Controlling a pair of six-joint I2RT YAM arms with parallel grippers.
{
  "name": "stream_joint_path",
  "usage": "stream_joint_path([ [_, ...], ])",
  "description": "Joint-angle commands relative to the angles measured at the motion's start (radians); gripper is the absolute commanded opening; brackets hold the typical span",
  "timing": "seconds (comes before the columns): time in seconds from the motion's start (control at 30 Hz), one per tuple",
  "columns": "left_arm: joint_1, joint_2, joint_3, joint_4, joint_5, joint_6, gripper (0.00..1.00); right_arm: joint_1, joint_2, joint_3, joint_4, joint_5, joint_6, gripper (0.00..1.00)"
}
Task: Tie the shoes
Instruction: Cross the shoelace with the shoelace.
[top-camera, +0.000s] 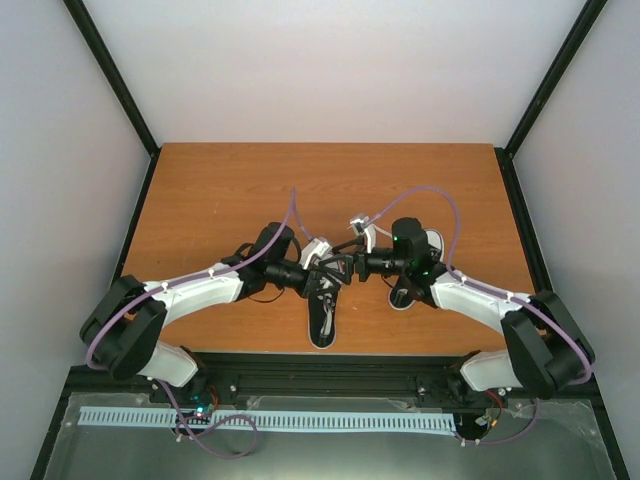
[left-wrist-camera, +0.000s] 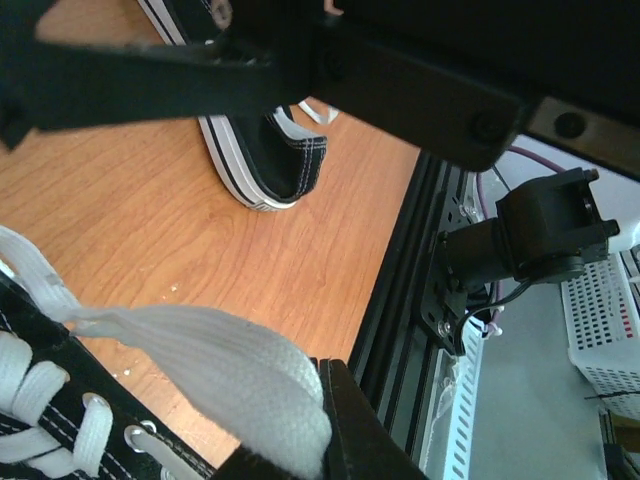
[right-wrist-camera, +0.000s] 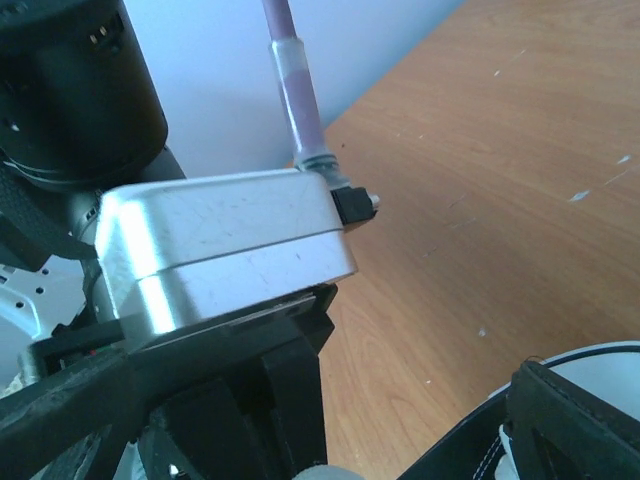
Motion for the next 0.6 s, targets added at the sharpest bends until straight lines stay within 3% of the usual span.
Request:
stream_joint_path([
  [0.0,0.002,0.006,0.034,-0.028,0.046,-0.002,0.02,0.017,0.048,0.019,0.074,-0.077,-0.023,1.00],
  [0.57,0.005,0.003,0.050,-0.035,0.069,-0.029,0.03,0.089,0.143,-0.007,0.021,-0.193,-0.081,0.96],
])
